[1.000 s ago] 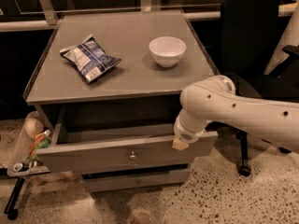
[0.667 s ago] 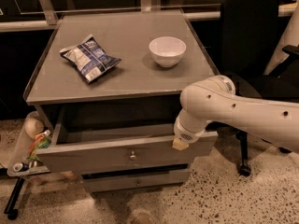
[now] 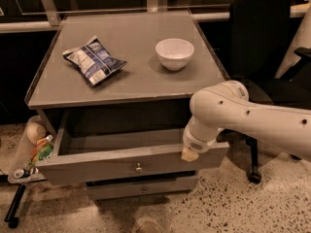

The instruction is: Open top drawer

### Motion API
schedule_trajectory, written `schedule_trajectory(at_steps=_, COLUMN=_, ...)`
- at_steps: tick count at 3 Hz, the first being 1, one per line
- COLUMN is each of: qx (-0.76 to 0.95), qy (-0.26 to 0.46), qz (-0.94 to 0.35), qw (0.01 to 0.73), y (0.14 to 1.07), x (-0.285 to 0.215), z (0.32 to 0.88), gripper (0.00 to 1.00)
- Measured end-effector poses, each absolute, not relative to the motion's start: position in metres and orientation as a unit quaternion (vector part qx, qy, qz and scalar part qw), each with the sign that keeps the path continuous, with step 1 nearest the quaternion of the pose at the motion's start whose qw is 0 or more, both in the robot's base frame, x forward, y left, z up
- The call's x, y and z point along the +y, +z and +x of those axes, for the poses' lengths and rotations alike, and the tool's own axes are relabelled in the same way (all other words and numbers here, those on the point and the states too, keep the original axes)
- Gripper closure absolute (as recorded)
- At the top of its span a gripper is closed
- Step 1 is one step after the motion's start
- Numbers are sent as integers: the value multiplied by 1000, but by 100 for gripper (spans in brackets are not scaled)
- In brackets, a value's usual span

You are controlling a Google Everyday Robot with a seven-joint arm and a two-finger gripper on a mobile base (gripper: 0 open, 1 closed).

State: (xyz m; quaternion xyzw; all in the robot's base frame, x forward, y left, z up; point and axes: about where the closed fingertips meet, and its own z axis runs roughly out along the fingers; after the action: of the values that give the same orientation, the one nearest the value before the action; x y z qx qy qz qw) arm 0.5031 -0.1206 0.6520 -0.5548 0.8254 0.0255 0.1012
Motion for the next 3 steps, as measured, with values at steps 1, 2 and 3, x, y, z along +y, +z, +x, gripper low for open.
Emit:
schedule_trajectory(at_steps=1, qx=825, qy=26, qz=-555, qw=101, y=653, x=-121, z=503, gripper=100)
schedule_trajectory(at_steps=2, qx=830, qy=30, qz=-549, qw=96, y=652, x=-123, z=493, gripper=100)
schedule_trajectory(at_steps=3, qx=830, qy=30, qz=-548, qw=96, y=653, x=-123, z=492, gripper=100)
